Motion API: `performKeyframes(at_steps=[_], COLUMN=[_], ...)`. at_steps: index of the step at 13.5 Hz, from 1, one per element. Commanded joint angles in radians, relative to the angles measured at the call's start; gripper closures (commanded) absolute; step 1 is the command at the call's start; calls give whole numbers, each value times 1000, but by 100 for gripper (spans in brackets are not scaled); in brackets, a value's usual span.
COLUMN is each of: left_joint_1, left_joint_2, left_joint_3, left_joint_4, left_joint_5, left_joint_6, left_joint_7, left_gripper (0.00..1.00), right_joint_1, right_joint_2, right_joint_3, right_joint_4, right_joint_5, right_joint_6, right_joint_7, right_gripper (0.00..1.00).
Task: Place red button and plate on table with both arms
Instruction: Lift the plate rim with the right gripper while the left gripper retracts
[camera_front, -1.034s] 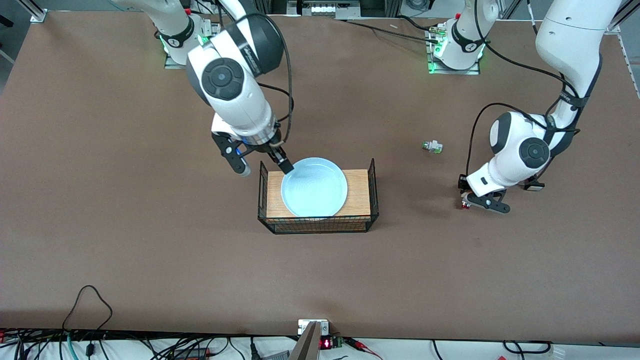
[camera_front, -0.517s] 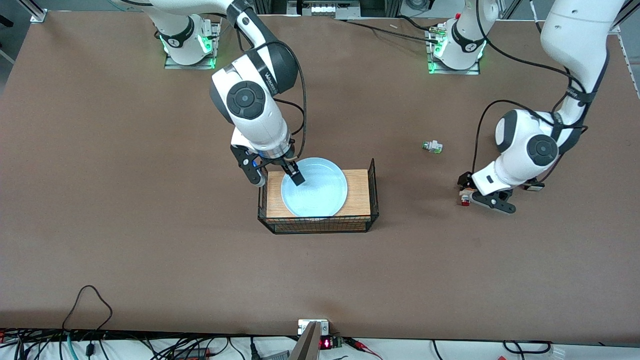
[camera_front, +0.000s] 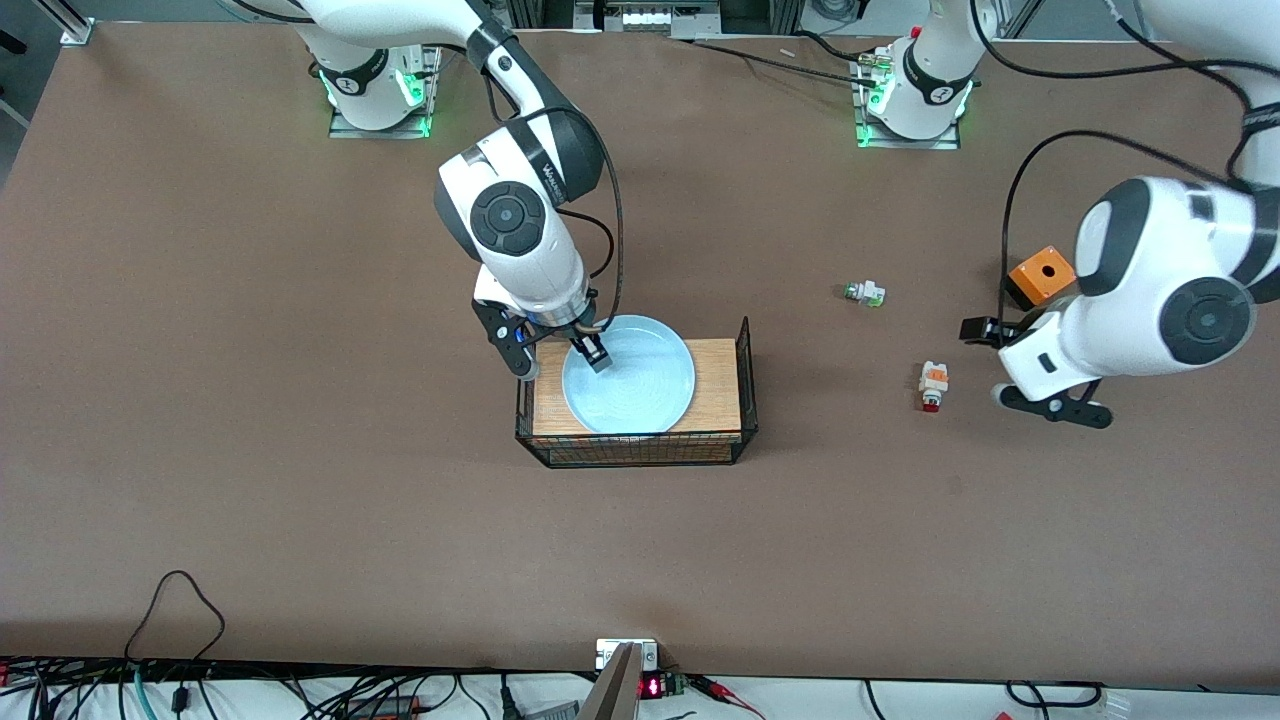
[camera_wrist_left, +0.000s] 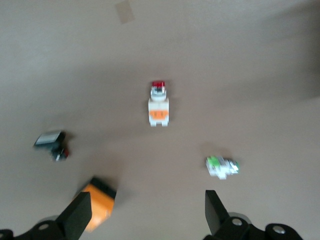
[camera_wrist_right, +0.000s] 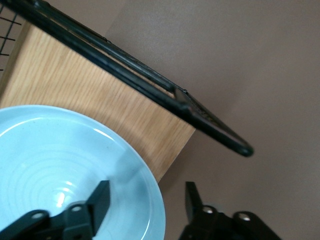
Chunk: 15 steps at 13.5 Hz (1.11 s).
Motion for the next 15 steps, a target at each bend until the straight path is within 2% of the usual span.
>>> performKeyframes(at_steps=[1,2,3,4,5,7,8,10,15], left_joint_1=[3,3,6,6,5,-27,-76,-139,-152], left_joint_2=[17,9,-29,-78,-180,-361,-401,-405,-393], left_joint_3=[-19,-17,-11,-2,27,81,136,194,220], left_joint_4=[212,254,248,198,59,-216,-285,-295,-234], left_joint_5=[12,9,10,9,0,-62,-74,-101,-100], left_joint_6=[-182,-203,-203,-205,-184,50,126,183,174], left_joint_7=[-24,-26,-27,-20,-15,31,69,31,-52], left_gripper=[0,0,0,0,0,0,0,0,0], right_joint_1=[13,13,13,15,15,22,38,59,29], right_joint_2=[15,15,15,15,13,5,-4,-56,-197], right_joint_3=[-13,-13,-13,-13,-13,-11,-11,-10,-16], right_joint_4=[27,27,25,25,27,30,31,31,33], right_joint_5=[1,1,1,1,6,15,18,20,21], right_joint_6=[2,2,2,2,1,-1,-8,-56,-212], right_joint_7=[4,-2,-6,-17,-25,-28,-22,-17,-42], right_gripper=[80,88,91,96,100,100,100,100,100])
